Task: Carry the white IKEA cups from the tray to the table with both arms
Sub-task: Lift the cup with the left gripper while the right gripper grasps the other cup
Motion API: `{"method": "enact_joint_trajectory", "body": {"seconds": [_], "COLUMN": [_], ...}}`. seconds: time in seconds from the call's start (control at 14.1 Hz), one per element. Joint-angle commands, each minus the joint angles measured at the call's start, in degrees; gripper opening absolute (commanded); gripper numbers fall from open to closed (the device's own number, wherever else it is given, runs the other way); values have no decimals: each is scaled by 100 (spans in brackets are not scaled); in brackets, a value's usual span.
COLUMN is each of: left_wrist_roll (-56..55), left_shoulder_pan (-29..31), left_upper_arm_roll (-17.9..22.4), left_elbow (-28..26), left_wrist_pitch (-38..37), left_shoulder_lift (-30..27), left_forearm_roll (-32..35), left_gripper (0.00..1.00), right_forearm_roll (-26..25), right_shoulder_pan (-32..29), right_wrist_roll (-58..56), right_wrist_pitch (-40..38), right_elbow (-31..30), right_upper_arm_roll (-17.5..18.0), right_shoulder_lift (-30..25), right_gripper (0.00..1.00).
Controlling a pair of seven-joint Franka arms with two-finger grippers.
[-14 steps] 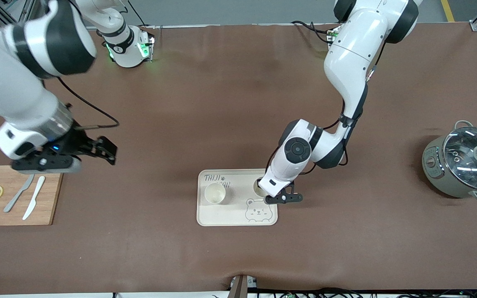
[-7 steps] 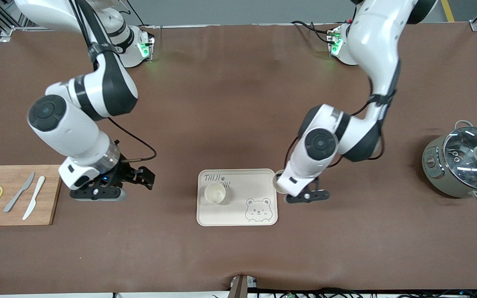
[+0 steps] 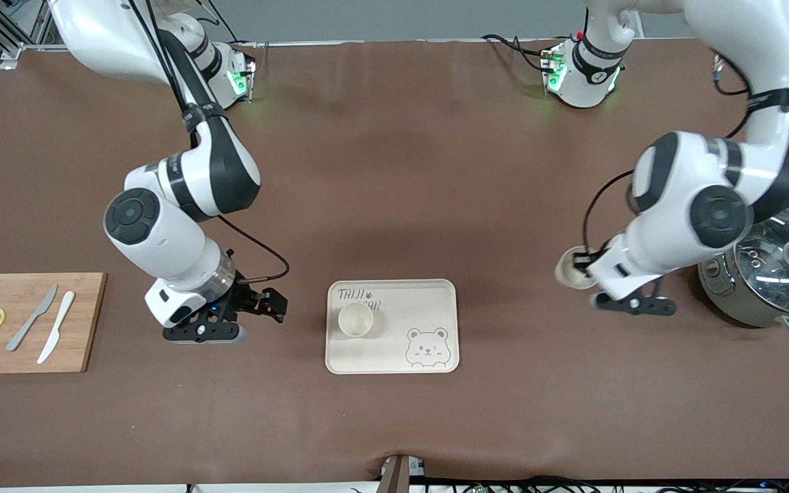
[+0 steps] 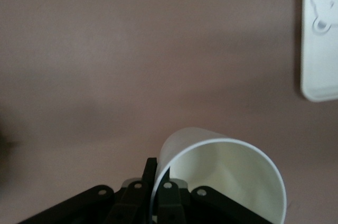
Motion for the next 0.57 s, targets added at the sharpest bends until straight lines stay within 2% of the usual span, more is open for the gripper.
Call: {"method": "enact_joint_trajectory", "body": {"seconds": [0.0,0.21,0.36,0.5], "left_wrist_roll": [642,766,871,880], "left_shoulder_pan": [289,289,298,289], "left_upper_arm_roll": [-96,-96,-96,-96], "left_elbow": [-1340,-2483,-2880,-3013], "left_wrist_pitch": [821,2051,2502,2582], "left_shoulder_lift": [-728,-1045,-1098,-1029], "left_forearm_roll": [-313,-349,-358,-471], "left_gripper": [0,0,0,0], "right_forearm_roll": [64,38,38,3], "right_shoulder_pan": [210,334,369,526], "right_wrist_roll": [210,385,491,675], "right_wrist_pitch": [266,548,662,873], "right_elbow": [175,175,175,175], "right_upper_arm_roll": [-64,-64,-64,-73], "right_shoulder_lift": [305,525,613,727], "right_gripper": [100,100,100,100]}}
